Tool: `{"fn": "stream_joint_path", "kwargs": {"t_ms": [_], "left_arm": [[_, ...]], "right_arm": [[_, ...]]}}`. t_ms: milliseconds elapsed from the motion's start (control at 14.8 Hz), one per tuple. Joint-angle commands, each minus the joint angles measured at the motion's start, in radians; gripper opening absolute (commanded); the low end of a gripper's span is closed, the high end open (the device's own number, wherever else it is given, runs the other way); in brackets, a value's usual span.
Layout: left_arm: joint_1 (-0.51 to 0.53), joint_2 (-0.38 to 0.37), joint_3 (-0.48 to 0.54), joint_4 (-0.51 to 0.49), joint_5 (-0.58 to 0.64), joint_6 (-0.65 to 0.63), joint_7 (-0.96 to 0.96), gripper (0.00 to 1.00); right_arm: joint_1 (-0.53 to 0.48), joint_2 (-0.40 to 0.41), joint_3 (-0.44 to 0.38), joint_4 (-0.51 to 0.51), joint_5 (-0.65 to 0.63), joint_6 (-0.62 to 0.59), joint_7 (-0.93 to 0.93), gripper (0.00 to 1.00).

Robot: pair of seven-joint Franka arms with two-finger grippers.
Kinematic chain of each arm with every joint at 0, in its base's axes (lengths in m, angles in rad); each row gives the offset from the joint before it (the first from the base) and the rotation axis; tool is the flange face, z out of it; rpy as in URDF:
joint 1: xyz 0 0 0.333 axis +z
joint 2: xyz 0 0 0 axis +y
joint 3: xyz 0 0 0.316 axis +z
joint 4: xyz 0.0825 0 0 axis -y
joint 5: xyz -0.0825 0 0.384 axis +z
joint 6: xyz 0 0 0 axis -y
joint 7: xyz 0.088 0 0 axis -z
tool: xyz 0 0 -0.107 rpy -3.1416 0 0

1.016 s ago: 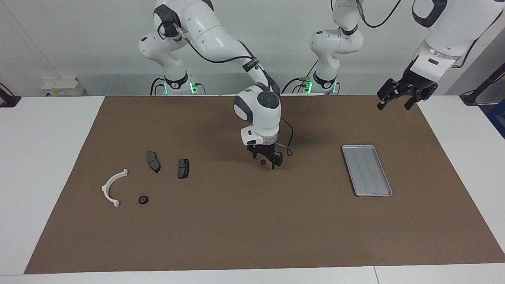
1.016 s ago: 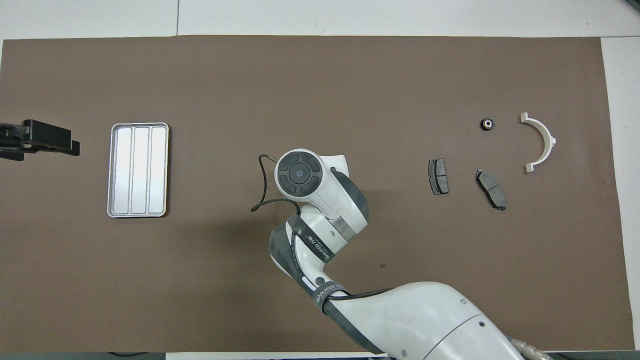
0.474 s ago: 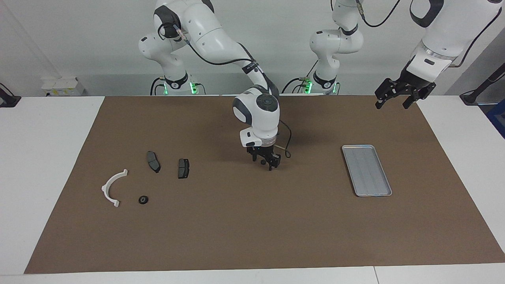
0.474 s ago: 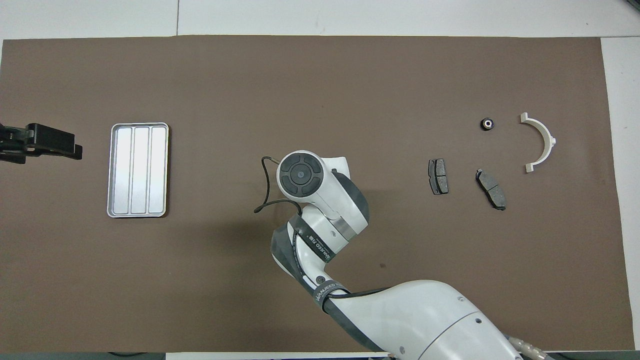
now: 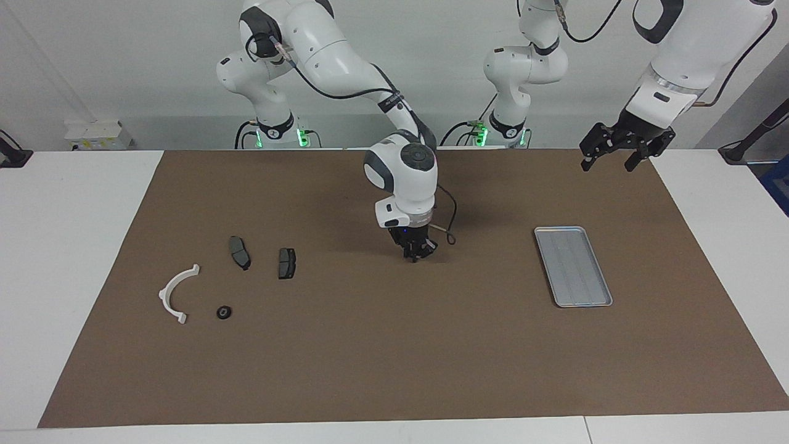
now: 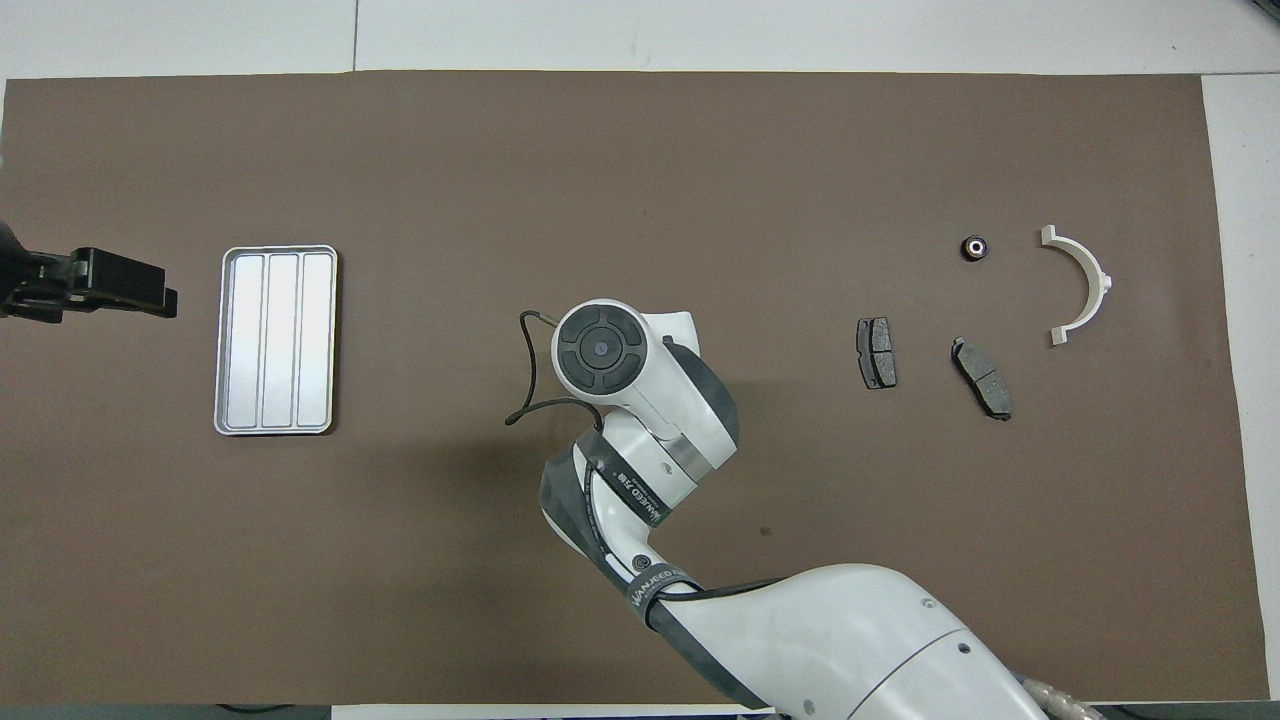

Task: Place bearing gear from tray to pile
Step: 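Grasp the second black bearing mid-table with the right gripper, then carry the bearing with the right gripper and place it beside the first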

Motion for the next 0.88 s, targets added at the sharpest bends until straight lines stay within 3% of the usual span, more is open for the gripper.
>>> {"fn": "stream_joint_path", "kwargs": {"t_ms": [0, 203, 339, 542, 813], "left_arm": [[-0.026, -0.056, 0.007, -0.077, 0.070, 0.046, 0.020, 1.00], [-0.027, -0.054, 0.003, -0.073, 0.073, 0.046, 0.020, 1.00], [-0.027, -0.054, 0.003, -0.071, 0.073, 0.047, 0.020, 1.00], [-0.026, -0.054, 0.003, -0.070, 0.064, 0.051, 0.009, 1.00], [-0.026, -0.056, 0.003, -0.074, 0.062, 0.054, 0.009, 1.00]], "right_arm": [[-0.014, 0.000, 0.006, 0.020, -0.018, -0.083, -0.009, 0.00], [-0.097, -0.007, 0.003, 0.164, -0.019, -0.298, -0.222, 0.00], [-0.206, -0.043, 0.006, 0.209, -0.019, -0.402, -0.503, 0.00], [-0.347, -0.053, 0.005, 0.209, -0.019, -0.398, -0.844, 0.00], [-0.490, -0.053, 0.006, 0.107, -0.012, -0.224, -1.111, 0.00]]}}
